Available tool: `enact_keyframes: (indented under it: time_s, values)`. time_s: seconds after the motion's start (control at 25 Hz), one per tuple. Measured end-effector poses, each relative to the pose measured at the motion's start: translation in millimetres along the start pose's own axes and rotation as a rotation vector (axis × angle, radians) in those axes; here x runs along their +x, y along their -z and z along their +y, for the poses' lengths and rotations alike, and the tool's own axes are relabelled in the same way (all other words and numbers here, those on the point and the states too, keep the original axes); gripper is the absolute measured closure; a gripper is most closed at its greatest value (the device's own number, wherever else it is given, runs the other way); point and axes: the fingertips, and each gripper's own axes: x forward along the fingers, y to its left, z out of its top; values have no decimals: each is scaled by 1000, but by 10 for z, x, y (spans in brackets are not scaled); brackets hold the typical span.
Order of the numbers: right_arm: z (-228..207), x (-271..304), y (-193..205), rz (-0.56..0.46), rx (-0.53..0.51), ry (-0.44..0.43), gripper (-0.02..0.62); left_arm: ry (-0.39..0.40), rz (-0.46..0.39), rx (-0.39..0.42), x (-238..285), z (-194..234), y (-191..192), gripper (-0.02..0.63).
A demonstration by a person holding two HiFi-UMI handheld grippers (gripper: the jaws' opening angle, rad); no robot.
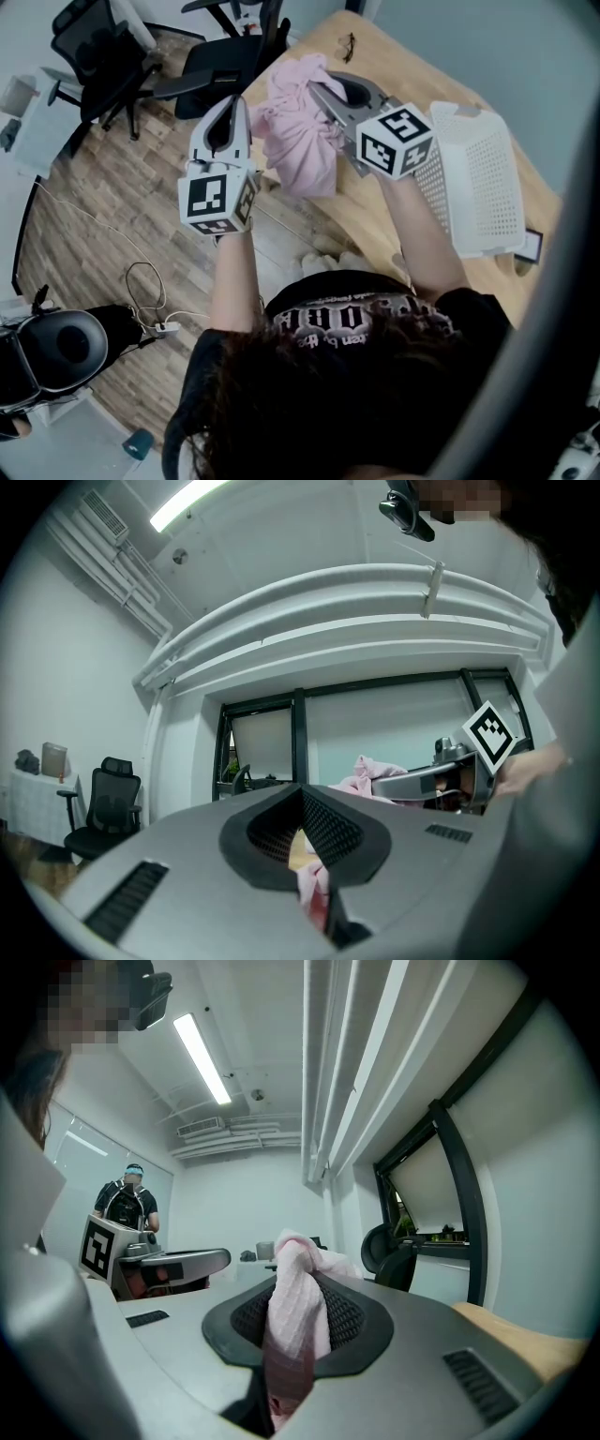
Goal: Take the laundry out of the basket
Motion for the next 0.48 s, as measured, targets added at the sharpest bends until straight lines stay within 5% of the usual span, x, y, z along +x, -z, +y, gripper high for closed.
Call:
enact_keyframes:
  time_s: [0.48]
  values:
    - [-14,16,33,-6,4,-17,512,-13,5,12,11,0,21,606]
